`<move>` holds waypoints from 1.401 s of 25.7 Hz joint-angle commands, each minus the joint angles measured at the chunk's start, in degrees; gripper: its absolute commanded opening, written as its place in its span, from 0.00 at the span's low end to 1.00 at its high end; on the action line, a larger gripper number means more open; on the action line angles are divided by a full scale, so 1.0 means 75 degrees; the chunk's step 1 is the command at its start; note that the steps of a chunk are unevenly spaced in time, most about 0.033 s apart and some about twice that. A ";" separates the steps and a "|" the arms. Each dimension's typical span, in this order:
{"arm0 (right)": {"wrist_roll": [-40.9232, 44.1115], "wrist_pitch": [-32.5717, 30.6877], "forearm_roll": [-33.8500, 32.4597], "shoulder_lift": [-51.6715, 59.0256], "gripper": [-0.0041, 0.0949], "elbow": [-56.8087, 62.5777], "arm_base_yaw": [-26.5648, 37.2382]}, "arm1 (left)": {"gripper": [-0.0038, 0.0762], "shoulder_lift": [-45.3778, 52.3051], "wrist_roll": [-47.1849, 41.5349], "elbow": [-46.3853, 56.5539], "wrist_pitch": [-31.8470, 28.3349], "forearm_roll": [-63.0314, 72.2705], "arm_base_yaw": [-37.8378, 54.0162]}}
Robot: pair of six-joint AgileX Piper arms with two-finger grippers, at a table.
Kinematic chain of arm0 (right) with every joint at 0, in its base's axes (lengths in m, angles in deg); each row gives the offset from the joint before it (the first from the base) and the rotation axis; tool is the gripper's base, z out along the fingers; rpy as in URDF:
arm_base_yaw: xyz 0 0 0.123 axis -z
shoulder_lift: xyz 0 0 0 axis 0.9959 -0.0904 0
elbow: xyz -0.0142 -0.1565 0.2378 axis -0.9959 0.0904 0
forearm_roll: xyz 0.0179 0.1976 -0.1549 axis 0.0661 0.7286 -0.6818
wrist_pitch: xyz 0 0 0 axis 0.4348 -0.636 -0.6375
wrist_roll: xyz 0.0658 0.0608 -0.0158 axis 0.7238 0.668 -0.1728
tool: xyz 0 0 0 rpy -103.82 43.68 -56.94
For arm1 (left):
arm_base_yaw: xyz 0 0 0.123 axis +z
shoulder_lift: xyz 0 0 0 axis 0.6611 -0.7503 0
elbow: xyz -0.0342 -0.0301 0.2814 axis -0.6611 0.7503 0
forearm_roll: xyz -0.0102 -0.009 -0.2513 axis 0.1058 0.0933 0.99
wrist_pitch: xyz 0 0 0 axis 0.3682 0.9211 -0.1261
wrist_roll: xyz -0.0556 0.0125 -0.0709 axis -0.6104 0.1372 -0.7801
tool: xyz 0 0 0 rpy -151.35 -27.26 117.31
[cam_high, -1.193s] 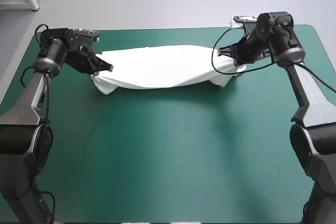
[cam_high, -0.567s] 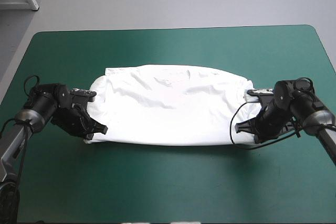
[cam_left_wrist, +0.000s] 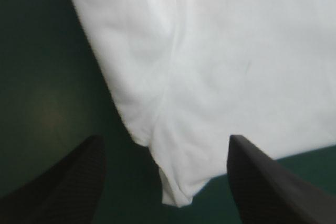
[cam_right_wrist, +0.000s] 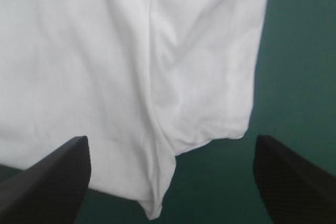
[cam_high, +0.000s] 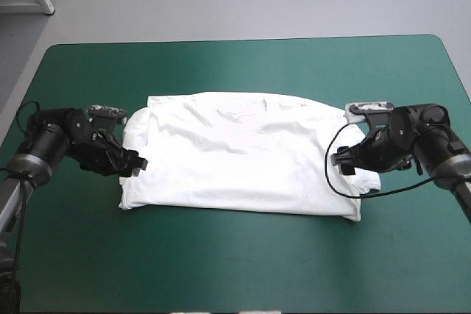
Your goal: Fold the cloth
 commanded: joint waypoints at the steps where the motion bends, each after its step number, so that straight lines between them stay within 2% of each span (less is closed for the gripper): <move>1: 0.0000 -0.0127 -0.0467 0.0406 0.78 -0.0924 0.0018 | 0.66 0.0904 -0.0537 -0.1163 -0.0243 -0.0502 0.0009; 7: 0.0000 -0.0646 -0.0529 0.0458 0.67 -0.1031 0.0018 | 0.66 0.1346 -0.1026 -0.1383 -0.0046 -0.1488 0.0009; 9: 0.0074 -0.0449 -0.0684 0.0458 0.67 -0.0907 0.0018 | 0.66 0.1346 -0.1026 -0.1175 -0.0076 -0.1296 0.0009; 12: 0.0769 0.0318 -0.1543 0.0428 0.67 -0.0341 0.0032 | 0.66 0.1346 -0.0932 -0.1123 -0.0076 -0.0662 0.0009; 14: 0.1040 0.0622 -0.1788 0.0309 0.67 -0.0002 0.0044 | 0.66 0.1362 -0.0863 -0.1123 -0.0076 -0.0463 0.0009; 19: 0.1179 0.1265 -0.1701 -0.0468 0.65 0.0580 0.0077 | 0.66 0.1399 -0.0670 -0.1123 -0.0008 -0.0134 0.0009; 22: 0.1350 0.1369 -0.1719 -0.0990 0.65 0.0597 0.0241 | 0.66 0.1453 -0.0593 -0.1123 0.0217 -0.0080 0.0009; 25: 0.1369 0.1568 -0.1459 -0.1364 0.65 0.0597 0.0600 | 0.66 0.1573 -0.0572 -0.1123 0.0370 -0.0098 0.0009; 29: 0.0568 0.1600 -0.0336 -0.1757 0.65 0.0597 0.1049 | 0.66 0.1833 -0.0572 -0.1123 0.0340 -0.0126 0.0009; 32: 0.0324 0.1623 0.0031 -0.1901 0.64 0.0682 0.1130 | 0.66 0.1963 -0.0572 -0.1123 0.0328 -0.0126 0.0009; 34: 0.0324 0.1620 0.0031 -0.1949 0.57 0.0728 0.1130 | 0.66 0.1989 -0.0572 -0.1123 0.0309 -0.0138 0.0009; 36: 0.0324 0.1721 0.0070 -0.1949 0.44 0.0884 0.1130 | 0.66 0.2002 -0.0572 -0.1123 0.0323 -0.0138 0.0009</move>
